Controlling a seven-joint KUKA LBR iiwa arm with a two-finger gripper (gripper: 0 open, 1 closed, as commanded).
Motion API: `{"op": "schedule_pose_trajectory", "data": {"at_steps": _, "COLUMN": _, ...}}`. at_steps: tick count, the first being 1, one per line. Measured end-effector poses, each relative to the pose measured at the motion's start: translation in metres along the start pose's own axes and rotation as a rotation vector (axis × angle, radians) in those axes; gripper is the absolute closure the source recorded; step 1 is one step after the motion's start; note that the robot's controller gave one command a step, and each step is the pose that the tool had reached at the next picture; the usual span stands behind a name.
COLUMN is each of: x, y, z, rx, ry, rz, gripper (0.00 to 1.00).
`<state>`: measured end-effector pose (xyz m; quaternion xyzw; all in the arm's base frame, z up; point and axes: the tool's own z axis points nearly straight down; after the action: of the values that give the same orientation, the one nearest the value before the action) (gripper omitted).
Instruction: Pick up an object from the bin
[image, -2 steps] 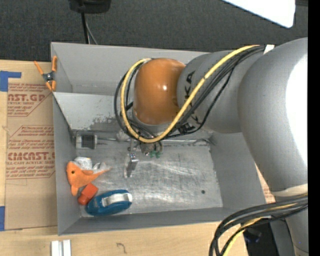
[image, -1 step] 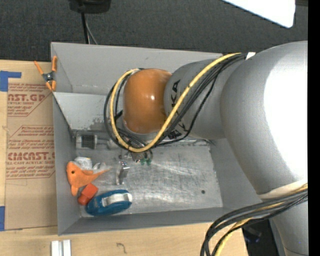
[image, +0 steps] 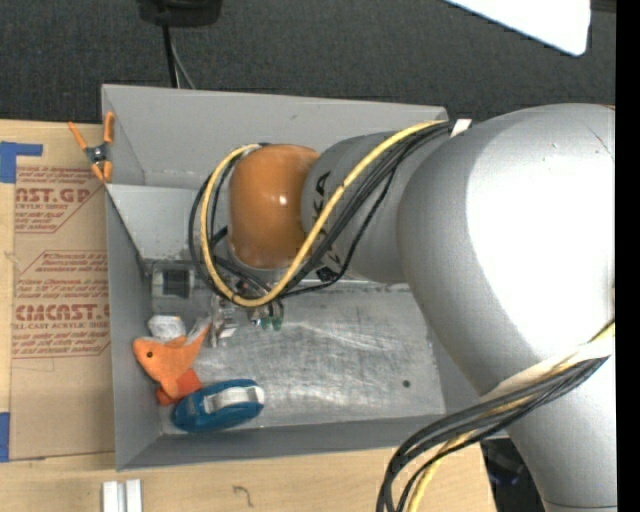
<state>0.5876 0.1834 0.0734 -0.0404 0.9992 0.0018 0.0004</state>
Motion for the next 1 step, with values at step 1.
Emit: {"op": "schedule_pose_trajectory", "data": {"at_steps": 1, "x": -0.0002, "y": -0.0001, "z": 0.0, "rx": 0.0, "ry": -0.001, "rz": 0.0, "gripper": 1.0}}
